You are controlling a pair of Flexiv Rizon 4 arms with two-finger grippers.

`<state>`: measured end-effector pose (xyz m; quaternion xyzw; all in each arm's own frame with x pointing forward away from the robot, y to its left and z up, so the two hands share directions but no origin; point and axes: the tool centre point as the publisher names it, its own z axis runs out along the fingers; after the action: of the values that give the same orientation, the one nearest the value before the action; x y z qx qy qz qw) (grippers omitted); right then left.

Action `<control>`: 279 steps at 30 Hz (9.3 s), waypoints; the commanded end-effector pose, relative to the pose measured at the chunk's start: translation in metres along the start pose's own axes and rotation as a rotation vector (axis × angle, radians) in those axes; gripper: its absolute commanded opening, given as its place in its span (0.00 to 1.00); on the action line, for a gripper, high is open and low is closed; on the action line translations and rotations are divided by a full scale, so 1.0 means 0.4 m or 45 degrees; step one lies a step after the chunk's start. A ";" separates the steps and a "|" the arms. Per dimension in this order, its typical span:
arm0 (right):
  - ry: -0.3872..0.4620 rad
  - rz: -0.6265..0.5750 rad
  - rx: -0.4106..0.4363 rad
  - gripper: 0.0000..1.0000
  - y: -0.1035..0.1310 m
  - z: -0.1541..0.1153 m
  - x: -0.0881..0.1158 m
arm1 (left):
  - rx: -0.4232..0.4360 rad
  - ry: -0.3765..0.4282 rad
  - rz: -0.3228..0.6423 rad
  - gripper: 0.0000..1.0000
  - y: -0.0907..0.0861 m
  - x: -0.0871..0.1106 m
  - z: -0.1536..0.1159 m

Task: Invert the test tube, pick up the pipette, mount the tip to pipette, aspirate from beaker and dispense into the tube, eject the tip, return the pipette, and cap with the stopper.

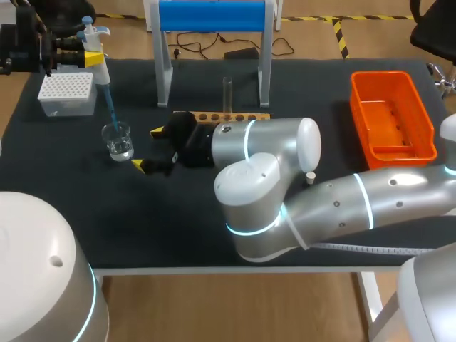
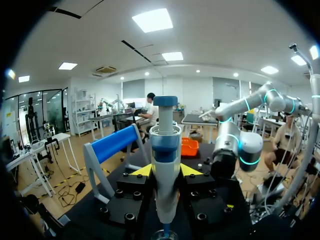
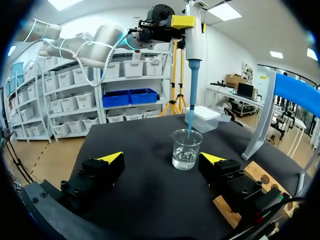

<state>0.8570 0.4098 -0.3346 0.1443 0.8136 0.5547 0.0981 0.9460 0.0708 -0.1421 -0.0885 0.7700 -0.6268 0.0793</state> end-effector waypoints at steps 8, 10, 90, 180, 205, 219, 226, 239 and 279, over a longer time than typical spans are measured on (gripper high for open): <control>-0.009 0.001 -0.005 1.00 -0.002 0.009 0.004 | 0.002 0.001 0.001 0.00 0.001 -0.001 0.000; -0.009 0.001 -0.005 1.00 -0.002 0.009 0.004 | 0.001 -0.002 0.000 0.00 0.007 -0.003 -0.001; -0.009 0.001 -0.005 1.00 -0.002 0.009 0.004 | 0.020 -0.114 0.021 0.00 0.158 0.007 0.017; 0.100 -0.188 0.086 1.00 0.203 -0.275 0.079 | 0.009 -0.118 0.015 0.00 0.165 0.004 0.015; 0.603 -0.068 -0.080 1.00 0.445 -0.251 -0.032 | 0.009 -0.118 0.015 0.00 0.165 0.004 0.015; 0.673 -0.211 -0.105 1.00 0.493 -0.202 -0.034 | 0.009 -0.118 0.015 0.00 0.165 0.004 0.015; 0.642 -0.266 -0.067 0.00 0.512 -0.188 -0.045 | 0.009 -0.118 0.015 0.00 0.165 0.004 0.015; 0.588 -0.286 -0.039 0.00 0.545 -0.186 -0.063 | 0.009 -0.118 0.015 0.00 0.165 0.004 0.015; 0.525 -0.221 0.036 0.00 0.601 -0.019 -0.096 | 0.009 -0.118 0.015 0.00 0.165 0.004 0.015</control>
<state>0.9127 0.4649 -0.1088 -0.0385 0.8300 0.5562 -0.0194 0.9434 0.0779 -0.2075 -0.1124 0.7640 -0.6243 0.1180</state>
